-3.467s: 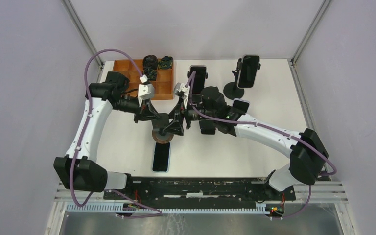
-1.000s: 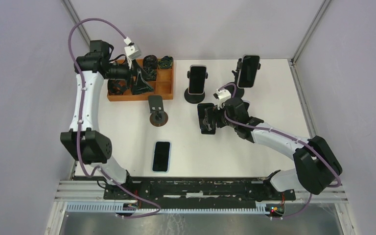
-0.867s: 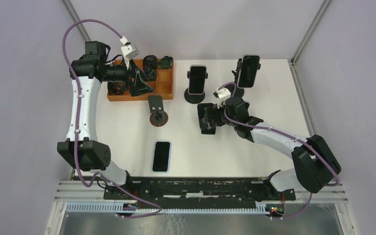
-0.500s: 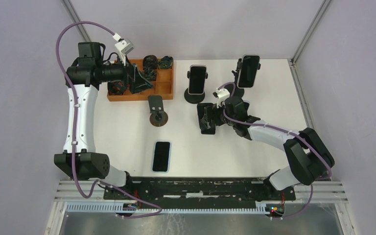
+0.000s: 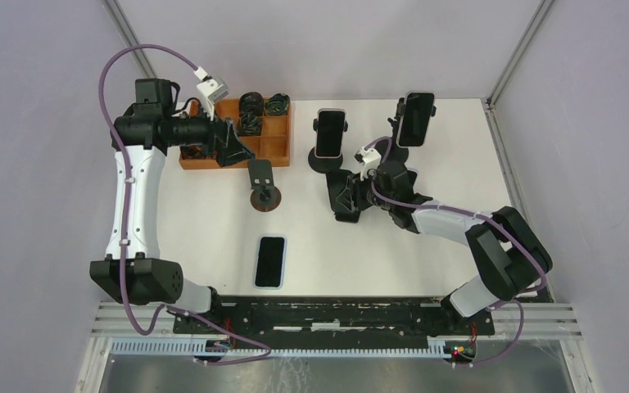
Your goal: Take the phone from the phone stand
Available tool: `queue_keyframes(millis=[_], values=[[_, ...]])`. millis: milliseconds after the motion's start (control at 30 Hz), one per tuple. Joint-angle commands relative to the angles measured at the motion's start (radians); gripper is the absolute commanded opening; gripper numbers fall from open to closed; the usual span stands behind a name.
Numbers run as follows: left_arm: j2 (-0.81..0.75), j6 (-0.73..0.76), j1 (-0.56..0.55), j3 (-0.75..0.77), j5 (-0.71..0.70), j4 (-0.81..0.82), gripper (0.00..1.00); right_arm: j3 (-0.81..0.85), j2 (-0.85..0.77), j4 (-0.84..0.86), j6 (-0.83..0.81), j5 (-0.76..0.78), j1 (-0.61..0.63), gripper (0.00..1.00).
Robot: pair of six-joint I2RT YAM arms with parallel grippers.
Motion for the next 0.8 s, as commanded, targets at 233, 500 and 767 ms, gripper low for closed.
queue_keyframes(millis=[233, 500, 767], values=[[-0.022, 0.268, -0.020, -0.051, 0.032, -0.161, 1.00, -0.024, -0.004, 0.099, 0.027, -0.114, -0.011, 0.09], [-0.030, 0.424, -0.041, -0.117, 0.141, -0.215, 1.00, -0.027, -0.035, 0.215, 0.150, -0.370, -0.011, 0.00], [0.032, 0.747, -0.074, -0.213, 0.247, -0.351, 1.00, -0.079, -0.053, 0.788, 0.595, -0.670, 0.001, 0.00]])
